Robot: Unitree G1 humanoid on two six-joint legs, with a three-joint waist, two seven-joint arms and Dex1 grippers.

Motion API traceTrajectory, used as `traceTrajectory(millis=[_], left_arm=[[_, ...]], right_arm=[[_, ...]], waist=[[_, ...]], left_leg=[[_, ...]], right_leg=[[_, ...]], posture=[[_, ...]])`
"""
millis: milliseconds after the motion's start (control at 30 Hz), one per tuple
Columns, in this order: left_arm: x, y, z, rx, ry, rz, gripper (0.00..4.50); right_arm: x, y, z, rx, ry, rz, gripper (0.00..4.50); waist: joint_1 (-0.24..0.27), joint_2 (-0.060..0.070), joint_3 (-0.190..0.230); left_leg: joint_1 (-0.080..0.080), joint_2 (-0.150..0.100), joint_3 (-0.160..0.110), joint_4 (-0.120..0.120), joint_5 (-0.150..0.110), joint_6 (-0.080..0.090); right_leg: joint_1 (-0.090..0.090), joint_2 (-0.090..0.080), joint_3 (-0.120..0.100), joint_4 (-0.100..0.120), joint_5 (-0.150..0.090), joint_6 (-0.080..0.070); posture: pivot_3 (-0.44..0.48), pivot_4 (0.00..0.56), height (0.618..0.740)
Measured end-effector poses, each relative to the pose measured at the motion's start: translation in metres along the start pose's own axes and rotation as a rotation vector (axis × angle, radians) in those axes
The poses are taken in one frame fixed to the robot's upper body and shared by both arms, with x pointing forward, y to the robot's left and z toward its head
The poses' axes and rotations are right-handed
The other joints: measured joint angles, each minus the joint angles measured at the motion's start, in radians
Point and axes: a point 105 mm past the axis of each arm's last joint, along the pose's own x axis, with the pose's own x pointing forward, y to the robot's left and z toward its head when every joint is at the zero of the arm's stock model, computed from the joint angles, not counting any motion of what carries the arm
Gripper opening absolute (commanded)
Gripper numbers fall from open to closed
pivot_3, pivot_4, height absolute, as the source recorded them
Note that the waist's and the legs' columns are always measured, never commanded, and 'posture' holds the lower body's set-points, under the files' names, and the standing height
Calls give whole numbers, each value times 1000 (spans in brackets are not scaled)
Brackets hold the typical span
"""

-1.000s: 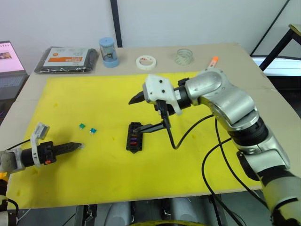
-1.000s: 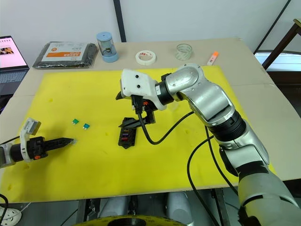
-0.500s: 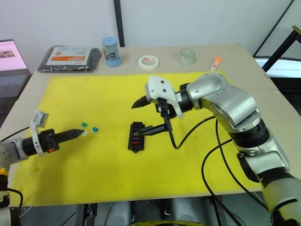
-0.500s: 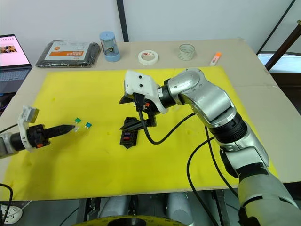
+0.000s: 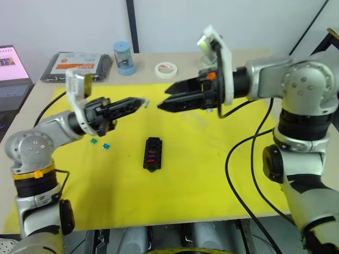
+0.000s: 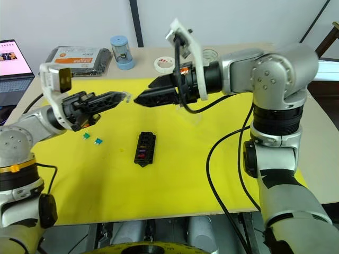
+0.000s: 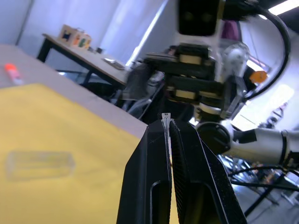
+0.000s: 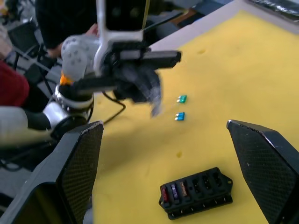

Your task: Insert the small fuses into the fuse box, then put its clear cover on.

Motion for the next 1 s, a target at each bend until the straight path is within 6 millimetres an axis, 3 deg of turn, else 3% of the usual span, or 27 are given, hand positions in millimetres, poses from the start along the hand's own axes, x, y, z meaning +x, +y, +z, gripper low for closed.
traceTrajectory(millis=[67, 167, 267, 667, 767, 900, 1000], left_arm=[[7, -2, 1, 16, 2, -24, 61], [14, -4, 1, 32, 9, -48, 0], [16, -3, 1, 35, 9, -52, 0], [15, 1, 1, 59, 14, -43, 0], [15, 1, 2, 64, 12, -42, 0], [14, 2, 2, 64, 14, -37, 0], [14, 2, 1, 62, 15, -36, 0]], right_arm=[[-1, -2, 1, 19, -12, -1, 4500], [-2, -1, 1, 25, -18, -2, 3933], [-1, 1, 0, 27, -17, 2, 2951], [-1, 7, -2, 33, -13, 10, 2951], [0, 8, -3, 37, -12, 14, 2387], [1, 7, -5, 45, -11, 10, 1119], [1, 6, -5, 45, -10, 5, 1119]], waist=[[1, 0, 0], [2, 0, 0], [2, 0, 0], [4, 0, 0], [4, 0, 0], [4, 0, 0], [4, 0, 0]], left_leg=[[0, 0, 0, 0, 0, 0], [0, 0, 0, 0, 0, 0], [-1, 0, 0, 0, 0, 0], [-1, 0, 0, 0, 0, 0], [-1, 0, 0, 0, 0, 0], [-1, 0, -1, 0, 0, 0], [-1, 0, -1, 0, 0, 0]], right_leg=[[0, 0, 0, 0, 0, 0], [0, 1, 0, -1, 0, 0], [0, 1, 0, -1, 0, 0], [1, 1, 0, -2, 0, 0], [1, 1, 0, -2, 0, 0], [1, 1, 0, -2, 0, 0], [1, 1, 0, -2, 0, 0]], posture=[[0, 150, 740], [0, 150, 740], [0, 150, 740], [0, 150, 740], [0, 150, 740], [0, 150, 740], [0, 150, 740]])
